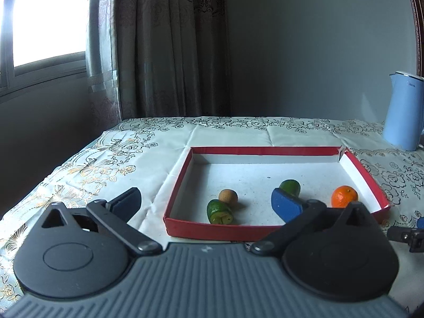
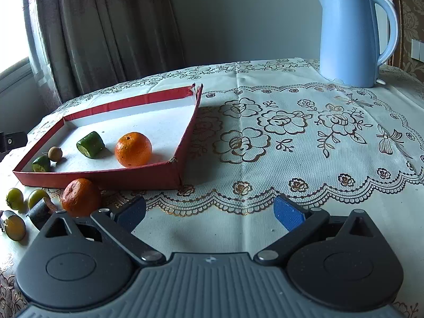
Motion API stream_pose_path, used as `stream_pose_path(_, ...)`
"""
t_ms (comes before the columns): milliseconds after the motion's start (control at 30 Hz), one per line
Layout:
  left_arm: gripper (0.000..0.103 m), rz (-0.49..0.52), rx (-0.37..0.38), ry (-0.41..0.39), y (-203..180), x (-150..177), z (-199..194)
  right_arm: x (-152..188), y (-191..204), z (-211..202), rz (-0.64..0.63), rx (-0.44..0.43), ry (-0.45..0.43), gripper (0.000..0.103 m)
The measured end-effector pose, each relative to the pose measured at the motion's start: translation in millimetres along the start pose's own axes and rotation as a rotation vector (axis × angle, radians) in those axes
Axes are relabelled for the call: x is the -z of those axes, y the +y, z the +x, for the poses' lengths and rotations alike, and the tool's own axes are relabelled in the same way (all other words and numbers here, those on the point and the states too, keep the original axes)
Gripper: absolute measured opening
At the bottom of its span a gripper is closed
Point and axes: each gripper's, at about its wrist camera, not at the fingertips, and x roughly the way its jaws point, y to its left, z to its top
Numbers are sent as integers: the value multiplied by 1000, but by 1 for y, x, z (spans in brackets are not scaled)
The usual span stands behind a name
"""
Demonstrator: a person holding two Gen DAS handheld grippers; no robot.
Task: Organize fruits
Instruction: 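Lower the brown fruit into the box and open the left gripper, then lower the right gripper onto the dark cut eggplant piece and close it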
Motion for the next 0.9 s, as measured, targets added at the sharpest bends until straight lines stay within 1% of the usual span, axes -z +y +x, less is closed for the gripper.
stream_pose_path(100,103,-64,-25,-5,30,18,-20,1,2,-4,-15,-23,-28,103)
stream_pose_path(167,103,-95,-65,-7,47,29,-26,1,5,-9,-35,-37,-60,103)
stream_pose_path(233,103,-115,-126,4,65,42,-25,3,11,-17,-68,-70,-111,103)
stream_pose_path(300,103,-140,-185,27,82,51,-21,6,19,-26,-113,-121,-168,103)
stream_pose_path(367,103,-165,-210,46,93,57,-16,9,27,-34,-131,-190,-203,103)
stream_pose_path(400,103,-178,-220,58,98,59,-13,11,33,-38,-137,-230,-206,103)
stream_pose_path(433,103,-205,-213,78,104,60,-13,12,39,-41,-148,-258,-207,103)
stream_pose_path(467,103,-226,-206,79,109,61,-13,16,51,-46,-175,-290,-209,103)
stream_pose_path(533,103,-232,-215,78,110,62,-14,22,76,-53,-240,-334,-207,103)
stream_pose_path(667,103,-239,-235,124,112,63,-7,32,128,-60,-393,-415,-186,103)
stream_pose_path(733,103,-249,-245,140,114,63,-5,37,150,-59,-464,-433,-166,103)
stream_pose_path(833,103,-251,-251,167,115,64,0,39,173,-53,-529,-446,-147,102)
stream_pose_path(900,103,-233,-250,191,112,65,3,39,184,-46,-551,-453,-117,93)
